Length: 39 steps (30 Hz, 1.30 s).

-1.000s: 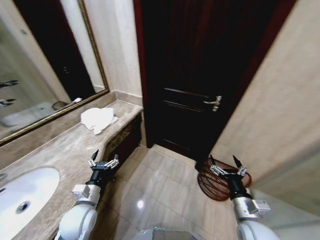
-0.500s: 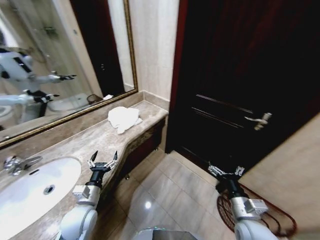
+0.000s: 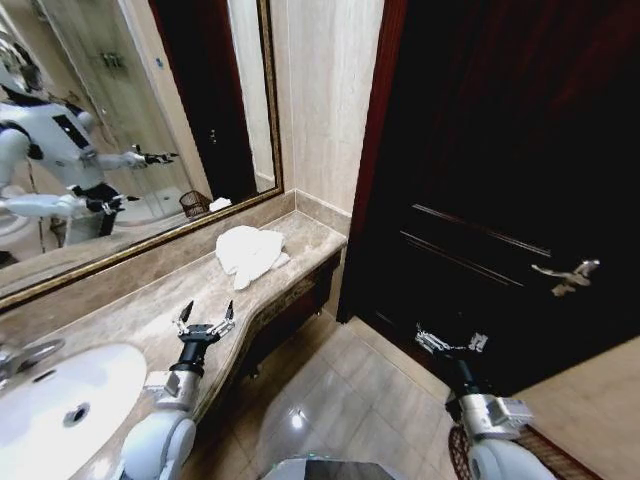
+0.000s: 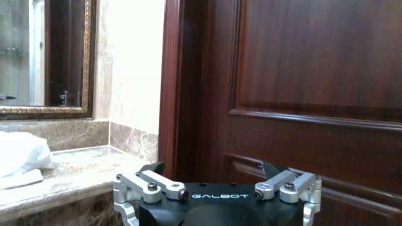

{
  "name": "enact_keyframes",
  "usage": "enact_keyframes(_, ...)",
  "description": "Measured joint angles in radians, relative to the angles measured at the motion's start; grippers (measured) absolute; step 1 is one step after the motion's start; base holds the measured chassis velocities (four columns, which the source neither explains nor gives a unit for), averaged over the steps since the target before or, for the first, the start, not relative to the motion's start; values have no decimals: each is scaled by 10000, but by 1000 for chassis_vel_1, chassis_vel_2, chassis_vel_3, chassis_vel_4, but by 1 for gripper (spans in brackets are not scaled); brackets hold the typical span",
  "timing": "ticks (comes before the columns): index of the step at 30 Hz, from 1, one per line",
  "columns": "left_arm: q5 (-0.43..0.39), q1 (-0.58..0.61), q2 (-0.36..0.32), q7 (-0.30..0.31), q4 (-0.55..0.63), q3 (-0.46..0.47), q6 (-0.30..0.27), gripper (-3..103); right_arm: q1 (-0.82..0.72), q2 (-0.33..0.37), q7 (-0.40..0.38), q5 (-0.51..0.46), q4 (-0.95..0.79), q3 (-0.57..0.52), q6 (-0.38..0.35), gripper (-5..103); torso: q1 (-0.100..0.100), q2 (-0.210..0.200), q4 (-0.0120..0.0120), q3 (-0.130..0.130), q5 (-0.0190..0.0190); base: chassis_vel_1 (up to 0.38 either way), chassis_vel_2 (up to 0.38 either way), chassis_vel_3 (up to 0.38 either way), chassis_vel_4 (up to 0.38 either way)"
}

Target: Discard the used towel into the hamper.

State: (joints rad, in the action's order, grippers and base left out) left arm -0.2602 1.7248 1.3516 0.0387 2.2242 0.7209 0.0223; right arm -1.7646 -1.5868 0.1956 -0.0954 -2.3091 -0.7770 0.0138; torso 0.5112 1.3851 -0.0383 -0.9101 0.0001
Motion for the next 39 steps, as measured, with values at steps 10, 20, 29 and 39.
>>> enact_keyframes(10,-195,-31,5,246,151,-35,-233,100,-28,-5,84,71,73,36,45,100,-10,1,0,2,-3,-35,71,38,-21)
enact_keyframes(20,-1619,-1619,-1299,983,439,-34,-3077,100,-58,15,-33,109,174,-29,163,100,-9,2,3,2,-2,31,-6,-15,19)
enact_keyframes(29,-2562,-2672,-2373,1489,196,-47,-3922,100,0,238,-139,48,437,-52,203,100,-6,2,-2,1,-1,0,0,0,0)
enact_keyframes(39,-3176,-3359,-3256,1516,-712,-153,-4004,100,10,328,-248,-360,131,-69,-151,100,-6,2,-1,1,-2,0,0,0,0)
